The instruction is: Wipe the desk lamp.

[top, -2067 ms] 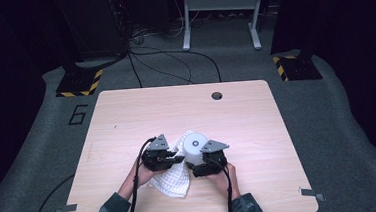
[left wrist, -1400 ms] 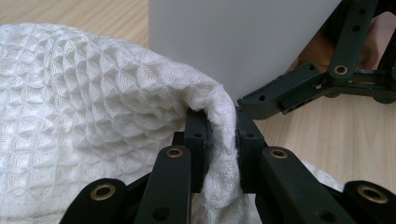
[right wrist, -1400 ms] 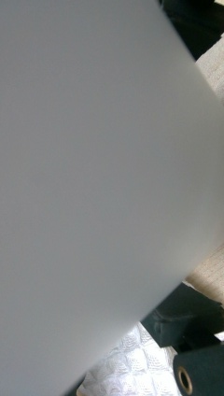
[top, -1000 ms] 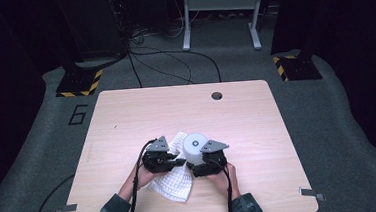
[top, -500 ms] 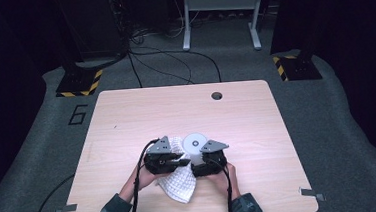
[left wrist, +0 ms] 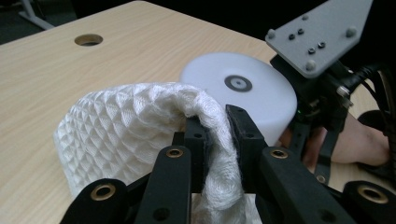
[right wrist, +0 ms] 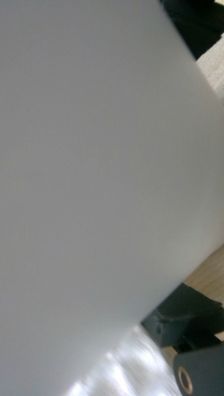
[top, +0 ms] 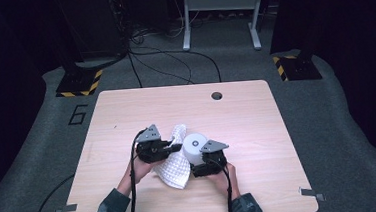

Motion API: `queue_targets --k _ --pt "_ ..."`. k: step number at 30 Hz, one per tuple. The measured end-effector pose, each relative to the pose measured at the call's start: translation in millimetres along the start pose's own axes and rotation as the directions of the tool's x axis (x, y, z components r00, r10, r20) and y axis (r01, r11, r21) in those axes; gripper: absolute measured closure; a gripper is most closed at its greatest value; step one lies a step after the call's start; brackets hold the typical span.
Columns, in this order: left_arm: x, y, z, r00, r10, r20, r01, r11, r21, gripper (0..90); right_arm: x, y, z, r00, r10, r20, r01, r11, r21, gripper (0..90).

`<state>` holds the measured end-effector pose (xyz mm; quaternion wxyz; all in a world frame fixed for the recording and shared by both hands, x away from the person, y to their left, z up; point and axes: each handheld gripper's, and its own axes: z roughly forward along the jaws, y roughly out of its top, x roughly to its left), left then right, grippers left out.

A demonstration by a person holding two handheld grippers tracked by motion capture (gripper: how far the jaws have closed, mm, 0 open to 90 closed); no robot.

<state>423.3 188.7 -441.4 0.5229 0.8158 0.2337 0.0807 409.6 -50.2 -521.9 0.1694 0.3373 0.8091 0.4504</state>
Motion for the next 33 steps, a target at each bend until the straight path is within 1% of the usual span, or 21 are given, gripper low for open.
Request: queue_targets --k 1,3,4,5,7,8,9,11,13,14,15,16,17,20,23,24,26,27,29,30,33 --pt "-0.2 1.6 1.2 0.9999 -0.009 -0.010 0.009 1.0000 -0.003 78.9 0.0 0.0 0.0 1.0000 0.000 0.000 0.000 1.000 0.000 6.8" --pt "1.6 5.0 3.0 0.9997 -0.002 -0.023 0.002 1.0000 0.009 79.0 0.0 0.0 0.0 1.0000 0.000 0.000 0.000 1.000 0.000 6.8" --pt "1.7 5.6 5.1 0.9990 -0.008 -0.044 0.009 1.0000 0.004 79.0 0.0 0.0 0.1 1.0000 0.000 0.000 0.000 1.000 -0.001 6.8" --pt "3.1 5.9 6.7 0.9983 0.008 -0.058 -0.008 0.9999 0.010 79.0 -0.1 0.0 0.0 1.0000 -0.001 0.000 0.001 1.000 0.000 6.8" --pt "5.0 4.1 11.9 0.9981 -0.011 -0.060 0.012 0.9998 0.018 79.0 -0.2 -0.1 0.0 1.0000 -0.003 0.000 0.003 1.000 0.000 6.8" --pt "7.1 3.3 13.4 0.9973 -0.011 -0.073 0.012 0.9996 0.026 79.4 -0.3 -0.1 0.0 1.0000 -0.003 0.000 0.003 1.000 0.000 6.8" --pt "9.2 2.0 14.6 0.9976 -0.027 -0.064 0.029 0.9991 0.030 79.4 -0.2 -0.1 0.0 1.0000 -0.003 0.000 0.003 1.000 -0.001 6.8" --pt "12.6 -0.9 17.1 0.9972 -0.044 -0.060 0.046 0.9984 0.032 79.5 -0.2 -0.1 0.0 1.0000 -0.003 -0.001 0.003 1.000 0.000 6.8" --pt "14.2 -3.6 19.5 0.9972 -0.043 -0.060 0.047 0.9976 0.051 79.6 -0.2 0.0 0.0 1.0000 -0.002 0.000 0.002 1.000 0.000 6.8" --pt "14.8 -8.2 22.9 0.9967 -0.047 -0.066 0.051 0.9971 0.056 79.8 -0.1 0.0 0.0 1.0000 -0.001 -0.001 0.001 1.000 0.000 6.8" --pt "14.8 -8.2 22.9 0.9967 -0.047 -0.066 0.051 0.9971 0.056 79.9 -0.1 0.0 0.0 1.0000 -0.001 -0.001 0.001 1.000 0.000 6.8" --pt "15.4 -10.5 23.7 0.9969 -0.052 -0.059 0.056 0.9963 0.065 79.9 -0.1 0.0 0.0 1.0000 0.000 -0.001 0.000 1.000 0.000 6.8" --pt "15.0 -13.0 25.1 0.9966 -0.056 -0.061 0.060 0.9962 0.064 80.1 -0.1 0.0 0.0 1.0000 -0.001 -0.001 0.001 1.000 0.001 6.8" --pt "13.8 -20.7 26.9 0.9964 -0.060 -0.060 0.065 0.9944 0.083 80.2 -0.1 0.0 0.0 1.0000 -0.002 -0.001 0.002 1.000 0.000 6.8" --pt "10.7 -28.3 27.9 0.9973 -0.044 -0.058 0.051 0.9922 0.114 80.3 -0.2 0.0 -0.1 1.0000 -0.003 -0.001 0.003 1.000 0.001 6.8" --pt "8.9 -30.8 28.2 0.9971 -0.049 -0.058 0.056 0.9922 0.112 80.7 -0.2 0.0 -0.1 1.0000 -0.003 -0.002 0.003 1.000 0.001 6.8" --pt "3.9 -34.7 26.2 0.9981 -0.040 -0.046 0.046 0.9917 0.120 81.3 -0.3 0.0 -0.1 1.0000 -0.003 -0.002 0.003 1.000 0.001 6.8" --pt "3.9 -34.7 26.2 0.9981 -0.040 -0.046 0.046 0.9917 0.120 81.5 -0.3 0.0 -0.1 1.0000 -0.003 -0.002 0.003 1.000 0.001 6.8" --pt "-0.3 -35.9 23.8 0.9990 -0.022 -0.038 0.027 0.9905 0.135 81.7 -0.3 0.0 -0.1 1.0000 -0.003 -0.002 0.003 1.000 0.001 6.8" --pt "-2.7 -36.3 22.6 0.9991 -0.021 -0.038 0.026 0.9900 0.139 81.8 -0.2 0.0 0.0 1.0000 -0.002 -0.001 0.002 1.000 0.001 6.8" --pt "-6.7 -36.8 19.5 0.9995 0.002 -0.033 0.003 0.9897 0.143 81.9 -0.2 0.0 0.0 1.0000 -0.002 -0.002 0.002 1.000 0.001 6.8"
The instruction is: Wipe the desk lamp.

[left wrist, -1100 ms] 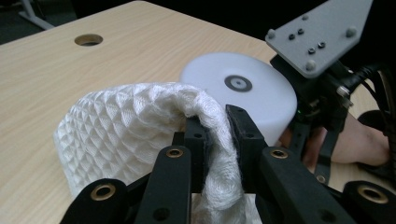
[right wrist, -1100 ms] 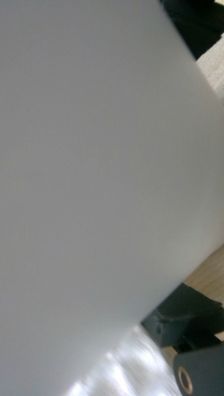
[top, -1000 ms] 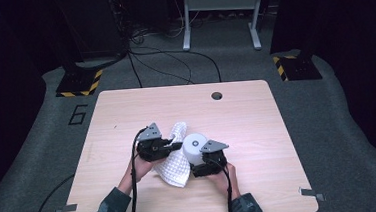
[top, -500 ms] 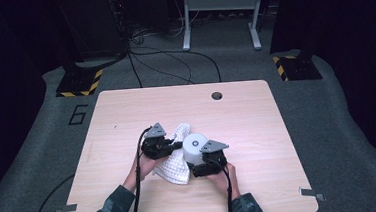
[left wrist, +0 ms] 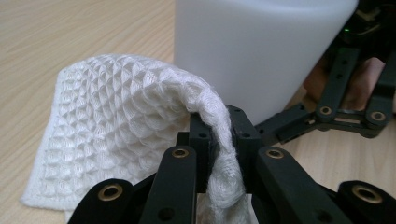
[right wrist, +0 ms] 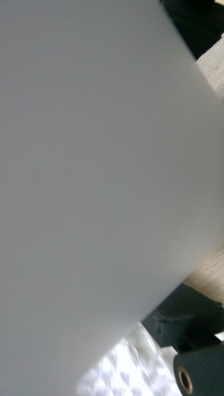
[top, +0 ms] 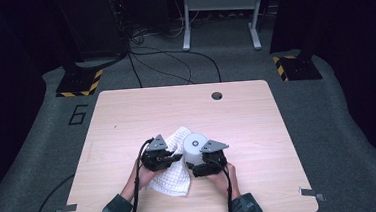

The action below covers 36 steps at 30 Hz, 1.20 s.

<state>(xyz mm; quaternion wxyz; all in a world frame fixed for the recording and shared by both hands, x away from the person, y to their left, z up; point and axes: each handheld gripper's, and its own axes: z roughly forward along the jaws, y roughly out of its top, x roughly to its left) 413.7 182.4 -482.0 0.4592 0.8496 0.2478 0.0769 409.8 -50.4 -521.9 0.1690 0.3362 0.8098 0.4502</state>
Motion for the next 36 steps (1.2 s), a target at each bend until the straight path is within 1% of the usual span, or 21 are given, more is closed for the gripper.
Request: queue_targets --k 3,5,9,10,11,14,15,16,17,19,20,21,22,23,24,26,28,29,30,35,36 --pt "-1.6 -1.0 -2.4 0.9998 0.020 0.004 -0.020 0.9998 0.009 82.0 0.0 0.0 0.0 1.0000 0.000 0.000 0.000 1.000 0.000 6.8" --pt "-2.8 -2.4 -3.5 0.9997 0.022 0.004 -0.022 0.9997 0.006 82.0 -0.1 0.0 0.0 1.0000 -0.001 0.000 0.001 1.000 0.000 6.8" --pt "-3.7 -6.7 -2.5 0.9999 0.008 0.012 -0.008 1.0000 0.002 81.9 -0.2 -0.1 -0.1 1.0000 -0.004 -0.002 0.004 1.000 0.001 6.8" --pt "-3.4 -7.9 -1.2 1.0000 0.008 0.006 -0.008 1.0000 0.001 82.0 -0.2 0.0 -0.1 1.0000 -0.003 -0.001 0.003 1.000 0.001 6.8" --pt "-3.8 -9.4 -0.1 0.9999 -0.007 0.012 0.007 1.0000 0.007 81.9 -0.1 0.0 0.0 1.0000 -0.001 0.000 0.001 1.000 0.000 6.8" --pt "-3.2 -14.0 3.1 0.9998 -0.018 -0.003 0.018 0.9998 0.008 82.0 -0.1 0.0 0.0 1.0000 -0.001 0.000 0.001 1.000 0.000 6.8" --pt "-2.8 -15.4 4.1 0.9996 -0.028 0.003 0.028 0.9995 0.011 82.0 -0.2 -0.1 -0.1 1.0000 -0.004 -0.002 0.004 1.000 0.001 6.8" --pt "-2.8 -16.7 5.5 0.9994 -0.035 -0.006 0.035 0.9994 0.007 82.0 -0.2 -0.1 -0.1 1.0000 -0.003 -0.001 0.003 1.000 0.001 6.8" --pt "-2.6 -17.4 5.4 0.9992 -0.040 0.003 0.040 0.9990 0.022 82.0 -0.1 0.0 0.0 1.0000 -0.001 0.000 0.001 1.000 0.000 6.8" --pt "-4.6 -19.3 7.0 0.9988 -0.049 0.000 0.049 0.9985 0.023 82.0 0.1 0.0 0.1 1.0000 0.002 0.001 -0.002 1.000 -0.001 6.8" --pt "-4.9 -20.2 7.7 0.9991 -0.042 -0.006 0.042 0.9989 0.023 82.0 -0.1 0.0 0.0 1.0000 -0.001 -0.001 0.001 1.000 0.000 6.8" --pt "-5.5 -21.0 7.8 0.9989 -0.046 0.003 0.046 0.9984 0.033 82.0 -0.3 -0.1 -0.1 1.0000 -0.004 -0.002 0.004 1.000 0.002 6.8" --pt "-6.8 -22.6 8.9 0.9988 -0.049 -0.002 0.049 0.9984 0.029 82.0 -0.1 0.0 0.0 1.0000 -0.001 0.000 0.001 1.000 0.001 6.8" --pt "-8.6 -24.4 10.1 0.9978 -0.067 0.006 0.067 0.9974 0.029 82.0 0.0 0.0 0.0 1.0000 0.000 0.000 0.000 1.000 0.000 6.8" --pt "-8.6 -25.6 10.6 0.9986 -0.052 0.010 0.051 0.9979 0.038 82.0 0.0 0.0 0.1 1.0000 0.000 0.000 0.000 1.000 0.000 6.8" --pt "-12.0 -28.4 12.8 0.9982 -0.059 0.013 0.058 0.9973 0.044 82.0 -0.5 0.0 0.0 1.0000 -0.006 -0.002 0.006 1.000 0.001 6.8" --pt "-16.5 -29.9 14.7 0.9975 -0.065 0.029 0.063 0.9966 0.053 81.9 -0.1 0.1 0.2 1.0000 -0.001 0.000 0.001 1.000 -0.001 6.8" --pt "-18.1 -30.3 15.8 0.9974 -0.058 0.043 0.056 0.9970 0.054 81.9 -0.4 0.1 0.2 1.0000 -0.005 0.000 0.005 1.000 -0.001 6.8" --pt "-20.7 -30.6 17.5 0.9978 -0.052 0.043 0.049 0.9972 0.057 81.9 -0.5 0.1 0.2 1.0000 -0.007 -0.001 0.007 1.000 -0.001 6.8" --pt "-35.6 -31.4 24.3 0.9957 -0.040 0.084 0.035 0.9974 0.063 81.8 0.0 0.0 0.1 1.0000 0.001 0.000 -0.001 1.000 0.000 6.8" --pt "-38.2 -31.4 25.5 0.9961 -0.031 0.082 0.026 0.9978 0.061 81.8 0.0 0.0 0.0 1.0000 0.000 -0.001 0.000 1.000 0.001 6.8"
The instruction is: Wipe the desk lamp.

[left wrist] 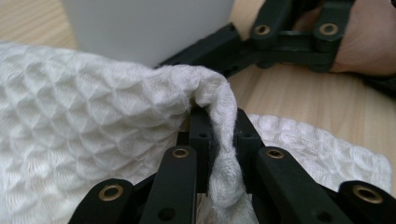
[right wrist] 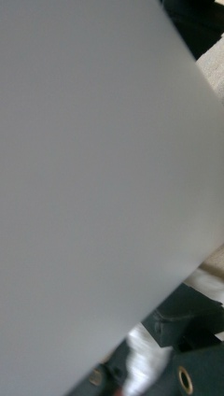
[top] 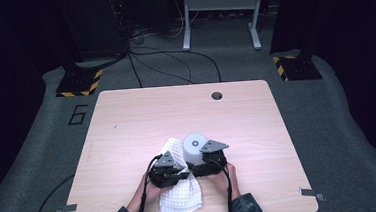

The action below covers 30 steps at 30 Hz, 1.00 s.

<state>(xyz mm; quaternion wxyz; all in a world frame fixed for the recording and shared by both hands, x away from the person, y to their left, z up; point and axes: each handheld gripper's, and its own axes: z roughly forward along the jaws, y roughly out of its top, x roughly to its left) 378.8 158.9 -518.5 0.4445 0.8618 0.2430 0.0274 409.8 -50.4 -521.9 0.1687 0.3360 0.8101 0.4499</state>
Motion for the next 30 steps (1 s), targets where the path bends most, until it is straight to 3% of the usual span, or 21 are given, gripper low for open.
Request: queue_targets --k 4,9,14,20,24,30 --pt "-7.3 0.7 4.3 0.9994 0.015 0.030 -0.015 0.9999 0.002 81.8 0.3 0.2 0.4 1.0000 0.005 0.003 -0.005 1.000 -0.004 6.8" --pt "-9.9 0.6 7.3 0.9994 0.016 0.031 -0.016 0.9999 0.000 81.8 0.3 0.1 0.1 1.0000 0.004 0.001 -0.004 1.000 -0.001 6.8" --pt "0.1 -2.3 -2.2 0.9999 0.000 -0.015 0.000 1.0000 -0.003 81.9 -0.2 0.1 0.2 1.0000 -0.003 0.000 0.003 1.000 -0.002 6.8" --pt "16.9 0.6 -23.8 0.9975 -0.041 -0.058 0.038 0.9974 -0.061 81.9 -0.3 0.1 0.1 1.0000 -0.005 0.000 0.005 1.000 -0.001 6.8" --pt "24.1 10.5 -34.9 0.9958 -0.026 -0.088 0.019 0.9962 -0.086 81.7 0.5 0.1 0.2 1.0000 0.007 0.002 -0.007 1.000 -0.002 6.8" --pt "31.4 29.7 -44.0 0.9965 -0.011 -0.083 0.000 0.9905 -0.137 81.0 0.0 0.2 0.3 1.0000 0.000 0.001 0.000 1.000 -0.003 6.8"
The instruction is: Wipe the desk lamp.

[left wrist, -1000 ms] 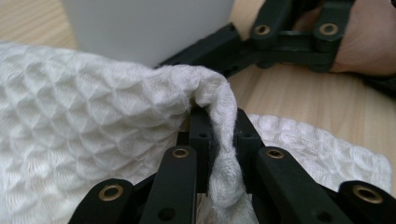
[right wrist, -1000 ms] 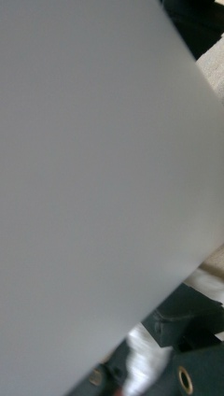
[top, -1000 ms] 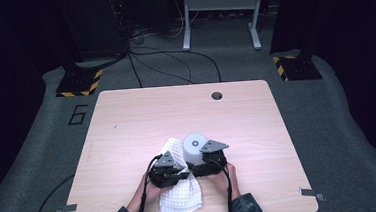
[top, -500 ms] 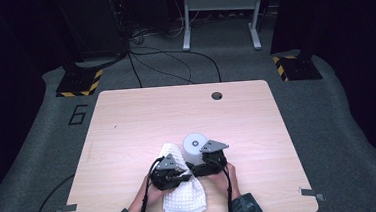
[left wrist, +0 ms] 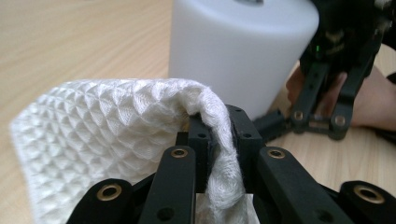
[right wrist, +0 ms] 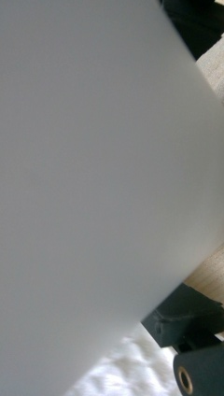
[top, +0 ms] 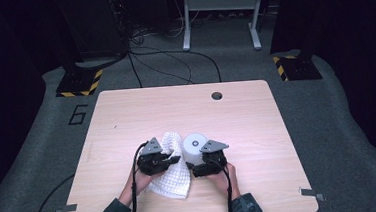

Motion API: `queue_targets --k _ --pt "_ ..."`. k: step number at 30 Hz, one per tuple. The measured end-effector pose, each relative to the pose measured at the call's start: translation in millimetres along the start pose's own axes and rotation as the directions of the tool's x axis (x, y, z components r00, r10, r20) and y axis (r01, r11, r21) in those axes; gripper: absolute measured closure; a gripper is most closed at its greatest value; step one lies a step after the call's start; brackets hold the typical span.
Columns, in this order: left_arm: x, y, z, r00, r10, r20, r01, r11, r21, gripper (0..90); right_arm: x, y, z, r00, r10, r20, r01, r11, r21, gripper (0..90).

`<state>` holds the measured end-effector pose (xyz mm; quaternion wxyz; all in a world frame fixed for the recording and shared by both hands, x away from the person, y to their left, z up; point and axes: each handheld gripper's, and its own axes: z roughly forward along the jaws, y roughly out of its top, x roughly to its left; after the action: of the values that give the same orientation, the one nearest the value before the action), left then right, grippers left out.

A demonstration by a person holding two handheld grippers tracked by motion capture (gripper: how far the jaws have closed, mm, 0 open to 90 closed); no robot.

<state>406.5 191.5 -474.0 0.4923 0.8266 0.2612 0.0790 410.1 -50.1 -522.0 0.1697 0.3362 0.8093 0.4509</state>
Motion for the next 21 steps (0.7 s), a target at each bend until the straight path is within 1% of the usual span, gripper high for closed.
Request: queue_targets --k 1,2,4,5,6,7,8,9,10,12,13,14,15,16,17,18,19,20,21 --pt "1.5 3.3 -0.2 1.0000 0.008 -0.003 -0.008 1.0000 -0.005 80.9 0.0 0.0 0.0 1.0000 0.000 0.000 0.000 1.000 0.000 6.8" --pt "1.4 5.9 0.7 0.9998 -0.009 -0.016 0.009 0.9996 -0.026 80.9 0.1 0.0 0.0 1.0000 0.001 0.000 -0.001 1.000 0.000 6.8" --pt "4.8 11.9 0.2 0.9997 0.004 -0.024 -0.005 0.9995 -0.030 81.0 -0.1 0.0 0.0 1.0000 -0.001 0.000 0.001 1.000 0.000 6.8" --pt "5.9 14.7 -0.2 0.9997 -0.005 -0.025 0.004 0.9994 -0.034 81.1 -0.1 0.0 -0.1 1.0000 -0.002 -0.001 0.002 1.000 0.001 6.8" --pt "7.6 17.5 -0.9 0.9998 -0.001 -0.022 0.001 0.9994 -0.035 81.1 0.0 -0.1 -0.2 1.0000 0.000 -0.001 0.000 1.000 0.002 6.8" --pt "10.4 22.7 -1.0 0.9994 0.003 -0.036 -0.004 0.9987 -0.052 81.3 -0.3 0.0 -0.1 1.0000 -0.004 -0.001 0.004 1.000 0.002 6.8" --pt "10.4 22.7 -1.0 0.9994 0.003 -0.036 -0.004 0.9987 -0.052 81.3 -0.3 0.0 -0.1 1.0000 -0.004 -0.001 0.004 1.000 0.002 6.8" --pt "11.9 25.3 -1.1 0.9995 -0.005 -0.032 0.003 0.9984 -0.057 81.4 -0.1 -0.1 -0.2 1.0000 -0.002 -0.001 0.002 1.000 0.002 6.8" --pt "12.9 28.1 -0.8 0.9991 -0.016 -0.040 0.013 0.9976 -0.068 81.4 -0.1 -0.1 -0.2 1.0000 -0.002 -0.001 0.002 1.000 0.002 6.8" --pt "16.1 33.8 -0.5 0.9989 -0.025 -0.038 0.022 0.9967 -0.078 81.6 -0.4 -0.1 -0.1 1.0000 -0.005 -0.001 0.005 1.000 0.001 6.8" --pt "17.2 36.8 0.0 0.9988 -0.036 -0.033 0.033 0.9957 -0.086 81.7 0.1 -0.2 -0.2 1.0000 0.002 0.000 -0.002 1.000 0.002 6.8" --pt "18.3 39.8 0.5 0.9985 -0.046 -0.029 0.043 0.9952 -0.088 81.7 -0.2 -0.1 -0.1 1.0000 -0.002 -0.001 0.002 1.000 0.001 6.8" --pt "19.5 42.9 1.3 0.9987 -0.043 -0.029 0.040 0.9951 -0.091 81.7 -0.2 0.0 0.1 1.0000 -0.003 0.000 0.003 1.000 -0.001 6.8" --pt "20.3 45.8 2.5 0.9985 -0.048 -0.027 0.045 0.9940 -0.100 81.7 -0.2 0.0 0.1 1.0000 -0.003 0.000 0.003 1.000 -0.001 6.8" --pt "21.4 48.9 3.2 0.9988 -0.041 -0.026 0.039 0.9942 -0.101 81.8 -0.2 -0.1 0.0 1.0000 -0.003 0.000 0.003 1.000 -0.001 6.8" --pt "21.0 51.7 4.3 0.9983 -0.052 -0.026 0.049 0.9933 -0.105 81.8 -0.3 -0.1 0.0 1.0000 -0.004 -0.001 0.004 1.000 0.000 6.8" --pt "21.9 54.6 5.1 0.9989 -0.035 -0.030 0.031 0.9940 -0.105 81.9 -0.2 0.0 0.0 1.0000 -0.003 -0.001 0.003 1.000 0.000 6.8" --pt "21.8 57.0 6.6 0.9987 -0.047 -0.021 0.045 0.9935 -0.105 81.9 -0.1 0.0 0.0 1.0000 -0.001 0.000 0.001 1.000 0.000 6.8" --pt "22.2 59.4 8.0 0.9989 -0.042 -0.022 0.039 0.9936 -0.106 81.9 0.2 -0.1 0.0 1.0000 0.003 0.000 -0.003 1.000 0.000 6.8"
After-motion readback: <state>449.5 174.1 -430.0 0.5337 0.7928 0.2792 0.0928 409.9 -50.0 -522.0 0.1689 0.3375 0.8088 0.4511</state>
